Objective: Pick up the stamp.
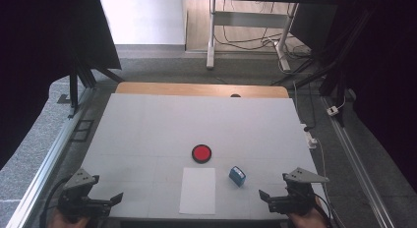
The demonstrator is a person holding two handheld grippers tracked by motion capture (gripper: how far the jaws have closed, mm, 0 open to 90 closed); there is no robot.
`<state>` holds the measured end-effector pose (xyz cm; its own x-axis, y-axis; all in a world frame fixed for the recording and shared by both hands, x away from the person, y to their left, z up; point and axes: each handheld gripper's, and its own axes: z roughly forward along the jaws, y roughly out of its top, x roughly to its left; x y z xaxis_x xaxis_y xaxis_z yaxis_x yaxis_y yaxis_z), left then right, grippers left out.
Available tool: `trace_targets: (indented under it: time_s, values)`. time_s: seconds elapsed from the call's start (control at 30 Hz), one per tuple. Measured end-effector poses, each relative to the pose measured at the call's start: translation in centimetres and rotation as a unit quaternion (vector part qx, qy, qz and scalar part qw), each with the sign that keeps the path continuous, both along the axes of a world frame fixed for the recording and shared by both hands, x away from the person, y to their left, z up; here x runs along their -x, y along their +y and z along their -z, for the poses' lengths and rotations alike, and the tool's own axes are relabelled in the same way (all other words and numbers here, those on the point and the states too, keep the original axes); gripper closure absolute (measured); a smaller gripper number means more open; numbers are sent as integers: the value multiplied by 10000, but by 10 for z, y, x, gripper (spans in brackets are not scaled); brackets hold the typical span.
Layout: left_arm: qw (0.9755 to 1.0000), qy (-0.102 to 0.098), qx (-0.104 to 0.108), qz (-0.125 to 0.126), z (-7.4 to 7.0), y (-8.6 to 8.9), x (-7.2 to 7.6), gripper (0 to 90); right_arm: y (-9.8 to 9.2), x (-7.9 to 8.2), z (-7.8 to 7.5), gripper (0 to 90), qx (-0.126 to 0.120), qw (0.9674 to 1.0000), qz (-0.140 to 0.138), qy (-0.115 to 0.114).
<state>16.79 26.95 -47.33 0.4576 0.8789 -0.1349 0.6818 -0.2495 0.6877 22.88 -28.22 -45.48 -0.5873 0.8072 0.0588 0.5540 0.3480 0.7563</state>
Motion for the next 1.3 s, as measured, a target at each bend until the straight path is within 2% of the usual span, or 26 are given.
trace_targets:
  time_s: [0.17,0.5,0.63,0.8,1.13,1.3]
  values:
    - [10000,7,25,-3,0,1,1,0,1,0,0,0,40,10000,-38,-12]
    - [9998,4,-200,78,0,-4,1,0,0,-1,0,0,-36,10000,-57,-15]
    - [9998,-68,-187,66,0,-4,-1,0,-1,1,-1,0,-16,10000,-25,-39]
    - [9998,-3,-166,93,1,-4,-2,0,0,0,-1,0,18,10000,-22,13]
    - [9996,78,-204,190,1,-6,-4,0,1,2,-1,0,100,9999,-30,-64]
    - [9996,125,-136,202,1,-5,-5,0,5,2,-5,0,80,9997,-178,-129]
